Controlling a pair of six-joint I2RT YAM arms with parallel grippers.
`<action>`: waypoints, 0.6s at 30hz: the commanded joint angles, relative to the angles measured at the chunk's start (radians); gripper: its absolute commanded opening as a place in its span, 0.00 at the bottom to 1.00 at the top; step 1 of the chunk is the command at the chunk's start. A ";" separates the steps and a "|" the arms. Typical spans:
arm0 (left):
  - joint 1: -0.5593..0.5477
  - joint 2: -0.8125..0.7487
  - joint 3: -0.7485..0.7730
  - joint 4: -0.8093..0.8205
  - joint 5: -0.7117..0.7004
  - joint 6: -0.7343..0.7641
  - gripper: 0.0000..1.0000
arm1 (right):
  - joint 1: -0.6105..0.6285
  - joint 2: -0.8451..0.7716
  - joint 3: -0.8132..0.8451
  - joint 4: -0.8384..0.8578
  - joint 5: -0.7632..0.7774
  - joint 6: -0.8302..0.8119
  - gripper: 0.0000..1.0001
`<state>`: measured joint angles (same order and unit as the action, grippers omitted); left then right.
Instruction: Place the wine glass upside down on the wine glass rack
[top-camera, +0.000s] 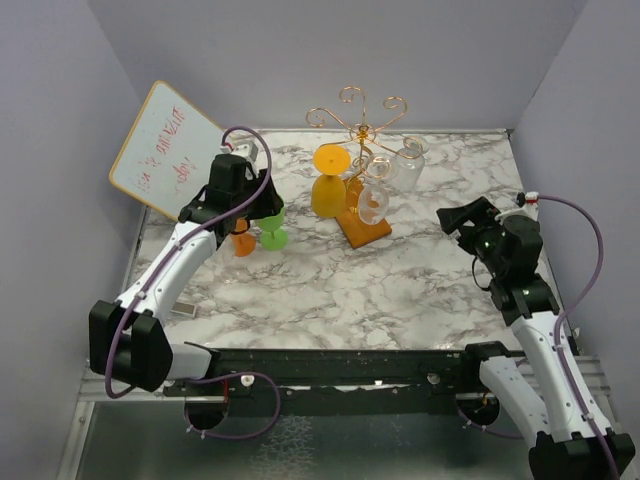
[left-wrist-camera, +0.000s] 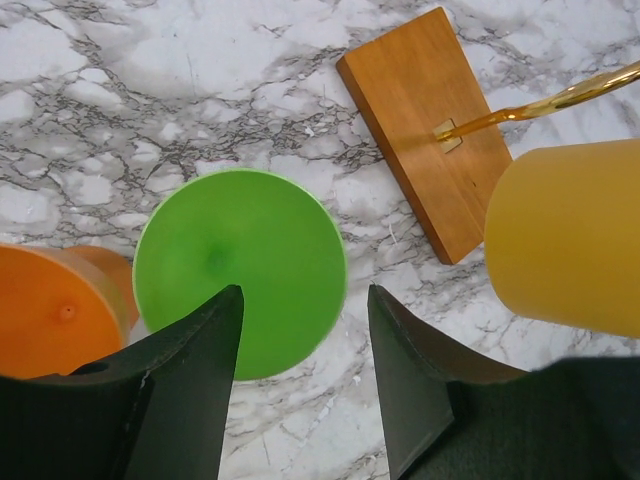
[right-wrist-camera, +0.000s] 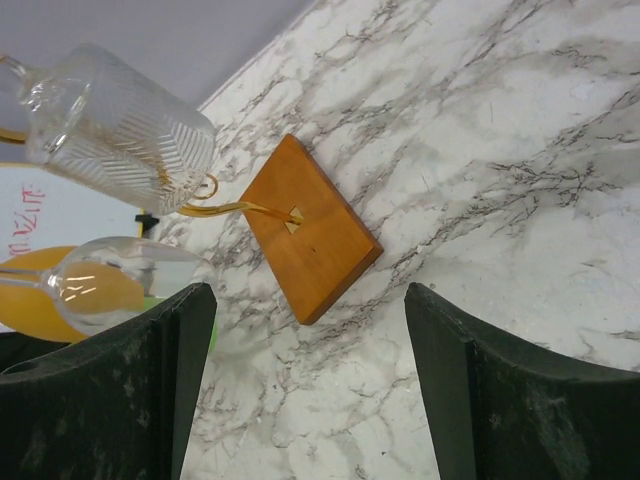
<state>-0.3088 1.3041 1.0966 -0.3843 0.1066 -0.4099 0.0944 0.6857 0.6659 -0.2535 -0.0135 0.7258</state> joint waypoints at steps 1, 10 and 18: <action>0.000 0.070 0.034 0.021 0.037 0.026 0.55 | -0.002 0.053 -0.020 0.051 0.055 0.050 0.81; -0.060 0.099 0.006 0.012 -0.010 0.024 0.55 | -0.001 0.122 -0.066 0.113 -0.030 0.069 0.81; -0.096 0.085 0.016 -0.054 -0.158 0.042 0.27 | -0.001 0.156 0.029 0.012 -0.109 0.046 0.81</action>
<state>-0.4015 1.4029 1.1015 -0.3904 0.0467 -0.3950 0.0944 0.8398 0.6167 -0.1867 -0.0700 0.7826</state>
